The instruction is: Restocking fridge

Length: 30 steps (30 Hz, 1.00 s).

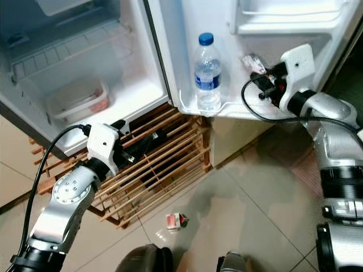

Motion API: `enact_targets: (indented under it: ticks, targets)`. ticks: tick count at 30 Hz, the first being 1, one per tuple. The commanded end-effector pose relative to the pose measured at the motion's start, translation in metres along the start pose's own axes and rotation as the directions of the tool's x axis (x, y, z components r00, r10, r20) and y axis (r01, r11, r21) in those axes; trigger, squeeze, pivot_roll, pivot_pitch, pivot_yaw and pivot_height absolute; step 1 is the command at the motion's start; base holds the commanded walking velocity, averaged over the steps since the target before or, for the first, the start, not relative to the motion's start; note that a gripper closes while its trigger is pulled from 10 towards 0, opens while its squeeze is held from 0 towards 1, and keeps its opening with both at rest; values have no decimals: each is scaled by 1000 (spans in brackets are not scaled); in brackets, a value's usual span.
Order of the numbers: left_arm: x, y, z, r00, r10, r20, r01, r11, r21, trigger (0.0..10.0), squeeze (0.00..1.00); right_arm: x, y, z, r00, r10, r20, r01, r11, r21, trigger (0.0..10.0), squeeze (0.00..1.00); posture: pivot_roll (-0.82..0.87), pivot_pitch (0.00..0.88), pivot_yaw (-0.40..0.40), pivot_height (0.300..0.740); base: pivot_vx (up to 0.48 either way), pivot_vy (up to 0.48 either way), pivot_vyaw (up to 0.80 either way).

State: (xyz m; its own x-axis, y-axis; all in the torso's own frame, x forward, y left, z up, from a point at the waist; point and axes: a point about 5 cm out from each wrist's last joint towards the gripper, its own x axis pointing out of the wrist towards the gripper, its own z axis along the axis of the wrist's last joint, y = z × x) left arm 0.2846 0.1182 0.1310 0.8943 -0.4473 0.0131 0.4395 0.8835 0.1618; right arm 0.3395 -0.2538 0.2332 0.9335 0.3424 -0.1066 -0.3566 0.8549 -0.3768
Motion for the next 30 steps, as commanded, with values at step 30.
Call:
enact_targets:
  ticks: [30]
  targets:
    - [35,-2,1,998,4,67,-4,1000,-6,10000,0,-46,-71,56,935,-250,251,165,935,315,0,0,9,0,123,740,0,0,0]
